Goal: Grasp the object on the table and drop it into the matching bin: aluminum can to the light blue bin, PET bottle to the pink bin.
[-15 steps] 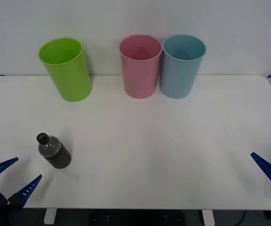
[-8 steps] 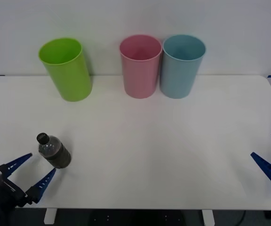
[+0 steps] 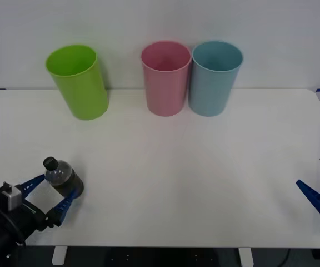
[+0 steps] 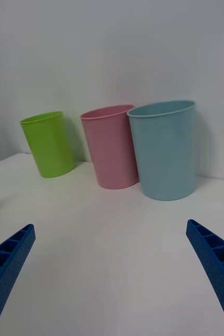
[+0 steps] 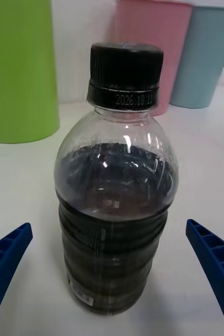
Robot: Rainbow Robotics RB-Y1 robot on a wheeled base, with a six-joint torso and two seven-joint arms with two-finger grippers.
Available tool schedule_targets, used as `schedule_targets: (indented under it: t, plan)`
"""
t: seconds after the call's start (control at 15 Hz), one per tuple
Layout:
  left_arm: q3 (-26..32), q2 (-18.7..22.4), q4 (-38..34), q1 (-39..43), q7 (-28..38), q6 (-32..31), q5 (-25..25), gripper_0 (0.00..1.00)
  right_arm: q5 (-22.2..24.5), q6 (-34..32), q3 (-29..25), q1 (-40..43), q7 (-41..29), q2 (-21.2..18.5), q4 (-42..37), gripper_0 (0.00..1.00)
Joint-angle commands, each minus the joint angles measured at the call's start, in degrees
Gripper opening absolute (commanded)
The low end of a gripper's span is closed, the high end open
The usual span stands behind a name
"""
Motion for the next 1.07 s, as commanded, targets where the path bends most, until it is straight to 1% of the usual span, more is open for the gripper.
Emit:
schedule_targets:
  t: [0.07, 0.27, 0.67, 0.73, 0.8, 0.87, 0.93, 1.07]
  plan:
    - [-0.43, 0.00, 2.97, -2.85, -0.96, -0.01, -0.18, 1.00, 0.00, 0.00, 0.00, 0.00, 0.00, 0.00, 0.00, 1.00]
    - [-1.05, 0.09, 4.12, -4.26, -1.14, 0.25, -0.27, 1.00, 0.00, 0.00, 0.00, 0.00, 0.00, 0.00, 0.00, 1.00]
    - [-1.13, 0.00, 4.12, -4.26, -1.22, 0.25, -0.36, 1.00, 0.00, 0.00, 0.00, 0.00, 0.00, 0.00, 0.00, 1.00]
    - [-1.05, 0.09, 4.12, -4.26, -1.22, 0.25, -0.36, 0.68, 0.00, 0.00, 0.00, 0.00, 0.00, 0.00, 0.00, 1.00]
    - [-1.05, 0.09, 4.12, -4.26, -1.40, 0.25, -0.36, 0.30, 0.00, 0.00, 0.00, 0.00, 0.00, 0.00, 0.00, 1.00]
    - [-1.05, 0.09, 4.12, -4.26, -1.49, 0.25, -0.36, 0.09, 0.00, 0.00, 0.00, 0.00, 0.00, 0.00, 0.00, 1.00]
    - [-0.96, 0.00, 4.12, -4.26, -1.49, 0.34, -0.27, 0.00, 0.00, 0.00, 0.00, 0.00, 0.00, 0.00, 0.00, 1.00]
    - [-0.96, 0.09, 4.12, -4.26, -1.49, 0.25, -0.18, 0.00, 0.00, 0.00, 0.00, 0.00, 0.00, 0.00, 0.00, 1.00]
